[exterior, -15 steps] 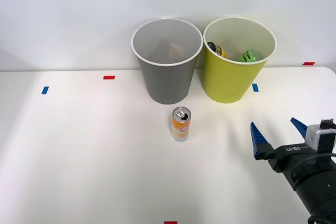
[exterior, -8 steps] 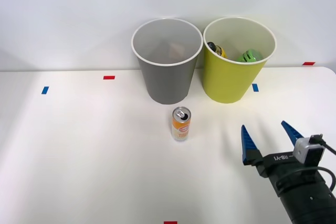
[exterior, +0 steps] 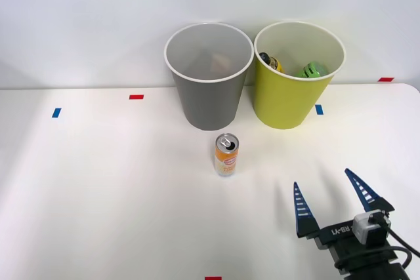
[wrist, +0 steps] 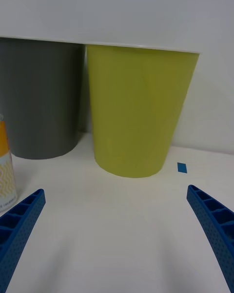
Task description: Put cans in the gray bin, plastic bottles in the light green bin
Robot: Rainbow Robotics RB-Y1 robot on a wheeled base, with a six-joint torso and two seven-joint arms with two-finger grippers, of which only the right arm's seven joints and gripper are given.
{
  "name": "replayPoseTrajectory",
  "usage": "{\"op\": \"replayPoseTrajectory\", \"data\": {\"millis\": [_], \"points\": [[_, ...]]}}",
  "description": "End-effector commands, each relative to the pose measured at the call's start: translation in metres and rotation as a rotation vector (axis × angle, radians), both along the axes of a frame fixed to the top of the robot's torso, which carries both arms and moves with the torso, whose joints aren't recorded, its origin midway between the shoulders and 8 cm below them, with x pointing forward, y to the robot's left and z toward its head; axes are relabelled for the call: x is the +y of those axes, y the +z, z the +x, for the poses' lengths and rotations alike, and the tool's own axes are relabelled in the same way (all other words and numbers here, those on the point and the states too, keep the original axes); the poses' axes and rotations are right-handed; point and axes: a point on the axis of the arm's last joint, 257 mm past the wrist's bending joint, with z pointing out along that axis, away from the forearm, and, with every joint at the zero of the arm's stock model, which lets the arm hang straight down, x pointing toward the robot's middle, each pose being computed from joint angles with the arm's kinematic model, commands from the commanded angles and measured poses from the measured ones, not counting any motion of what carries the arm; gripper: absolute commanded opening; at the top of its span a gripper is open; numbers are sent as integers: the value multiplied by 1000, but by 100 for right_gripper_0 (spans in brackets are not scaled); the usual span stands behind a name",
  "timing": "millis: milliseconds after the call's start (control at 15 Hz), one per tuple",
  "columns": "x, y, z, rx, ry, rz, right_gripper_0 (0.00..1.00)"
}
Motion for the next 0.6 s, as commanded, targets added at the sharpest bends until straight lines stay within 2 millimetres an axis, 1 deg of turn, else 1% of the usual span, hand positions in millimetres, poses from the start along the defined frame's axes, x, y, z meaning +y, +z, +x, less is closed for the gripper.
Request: {"op": "replayPoseTrajectory", "data": {"millis": [67,200,333,600], "points": [[-8,-15,-21,8,-16,-52,100],[-13,-24,-28,-14,-13,-42,100],[-19,-26,-31,-18,-19,-45,100],[-20,-32,-57,-9,-23,-23,100]]}}
